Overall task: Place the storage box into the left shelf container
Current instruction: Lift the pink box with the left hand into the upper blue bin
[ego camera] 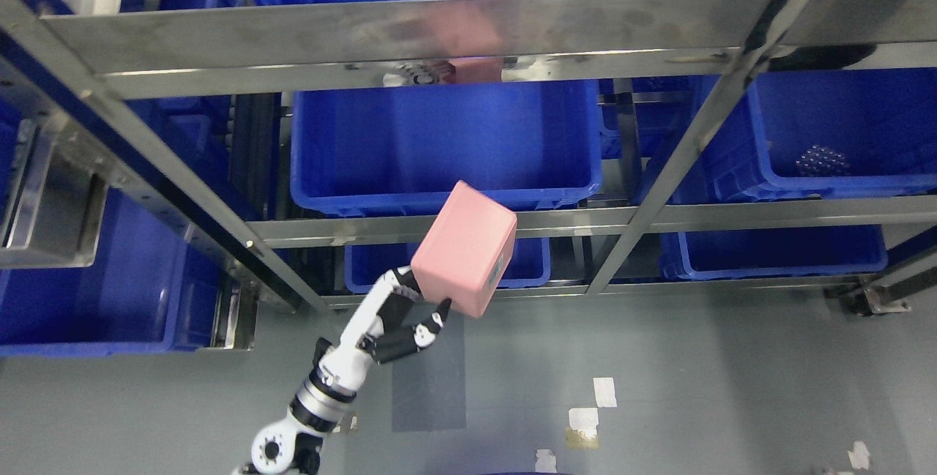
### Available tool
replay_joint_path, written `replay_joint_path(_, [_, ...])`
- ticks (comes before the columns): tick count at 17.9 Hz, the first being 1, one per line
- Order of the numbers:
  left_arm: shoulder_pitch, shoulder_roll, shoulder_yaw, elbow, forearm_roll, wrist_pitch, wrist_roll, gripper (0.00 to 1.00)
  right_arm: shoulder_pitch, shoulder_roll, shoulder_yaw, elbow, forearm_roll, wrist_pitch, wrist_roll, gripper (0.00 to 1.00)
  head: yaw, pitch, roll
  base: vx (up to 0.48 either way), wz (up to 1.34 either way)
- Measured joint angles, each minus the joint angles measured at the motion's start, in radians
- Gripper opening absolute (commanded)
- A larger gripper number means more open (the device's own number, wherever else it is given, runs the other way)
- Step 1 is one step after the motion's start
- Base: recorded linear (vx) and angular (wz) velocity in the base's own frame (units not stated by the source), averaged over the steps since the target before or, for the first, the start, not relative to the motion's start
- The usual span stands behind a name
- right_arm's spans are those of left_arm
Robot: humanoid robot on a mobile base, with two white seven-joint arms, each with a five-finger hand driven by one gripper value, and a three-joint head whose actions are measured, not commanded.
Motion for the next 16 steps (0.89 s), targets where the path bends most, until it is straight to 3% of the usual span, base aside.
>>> replay_joint_path(9, [-0.247, -0.008, 0.136, 0.06, -0.042, 0.34, 0.004, 0.07, 0.0, 0.0, 0.0, 0.0, 0.0, -0.006, -0.007, 1.0, 0.0, 0.0, 0.0, 0.014, -0.06])
replay_joint_path(14, [-0.409, -0.012, 0.17, 0.17, -0.187, 0.379, 0.0, 0.09, 0.0, 0.0, 0.0, 0.0, 0.0, -0.003, -0.007, 1.0, 0.0, 0.0, 0.0, -0.006, 0.02])
replay_joint_path(16, [-0.467, -0.018, 0.176, 0.23, -0.318, 0.332, -0.004, 0.09, 0.0, 0.0, 0.0, 0.0, 0.0, -0.001, -0.007, 1.0, 0.0, 0.0, 0.0, 0.0, 0.0])
